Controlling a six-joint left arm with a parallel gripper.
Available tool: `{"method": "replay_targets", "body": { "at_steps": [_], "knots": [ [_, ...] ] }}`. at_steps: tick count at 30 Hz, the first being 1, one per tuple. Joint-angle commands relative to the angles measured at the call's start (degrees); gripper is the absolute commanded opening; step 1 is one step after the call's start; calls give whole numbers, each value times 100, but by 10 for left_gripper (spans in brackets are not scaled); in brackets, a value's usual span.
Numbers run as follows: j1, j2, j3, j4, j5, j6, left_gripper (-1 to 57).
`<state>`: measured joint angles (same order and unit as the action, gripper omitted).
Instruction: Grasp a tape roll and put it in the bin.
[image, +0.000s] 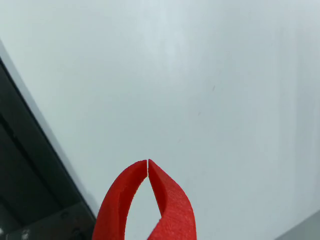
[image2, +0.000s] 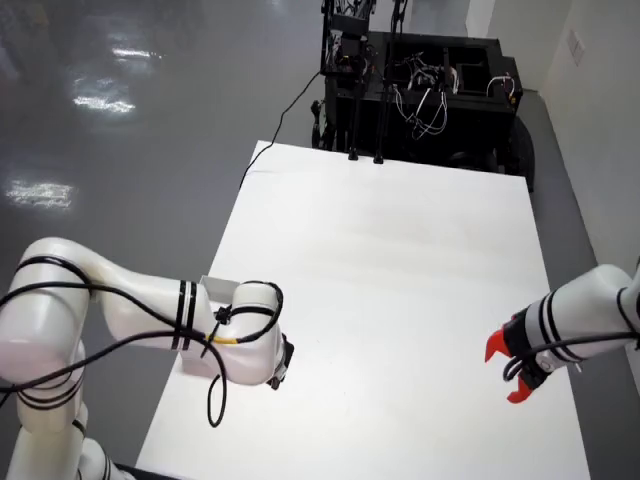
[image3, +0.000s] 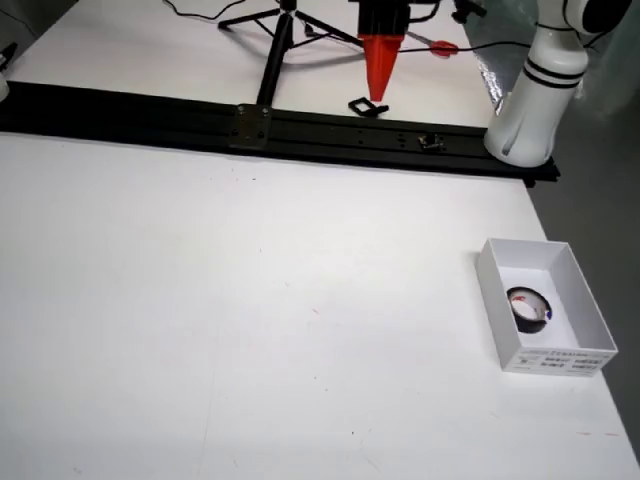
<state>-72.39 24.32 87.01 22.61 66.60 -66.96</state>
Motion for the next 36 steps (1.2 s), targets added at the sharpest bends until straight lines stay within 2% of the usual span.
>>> {"method": "replay_targets", "body": {
  "at_steps": [1,9,14,19,23,25,28,30,36],
  "knots": [
    [-1198,-226,0,-319,-841,-45,-4],
    [-1365,-753,-9,-354,-964,-19,-4],
    [-1374,-859,-18,-354,-1940,122,-4],
    [-1400,-832,-62,-354,-2353,412,-4],
    [-1426,-753,-325,-380,-2863,1291,-4],
    [-1418,-577,-624,-679,-2933,2055,-4],
    [-1286,-252,-1046,-1470,-2933,3207,-4],
    [-1172,-112,-1204,-1831,-2836,3558,-4],
    [-917,-59,-1239,-2015,-2362,3541,-4]
  ]
}}
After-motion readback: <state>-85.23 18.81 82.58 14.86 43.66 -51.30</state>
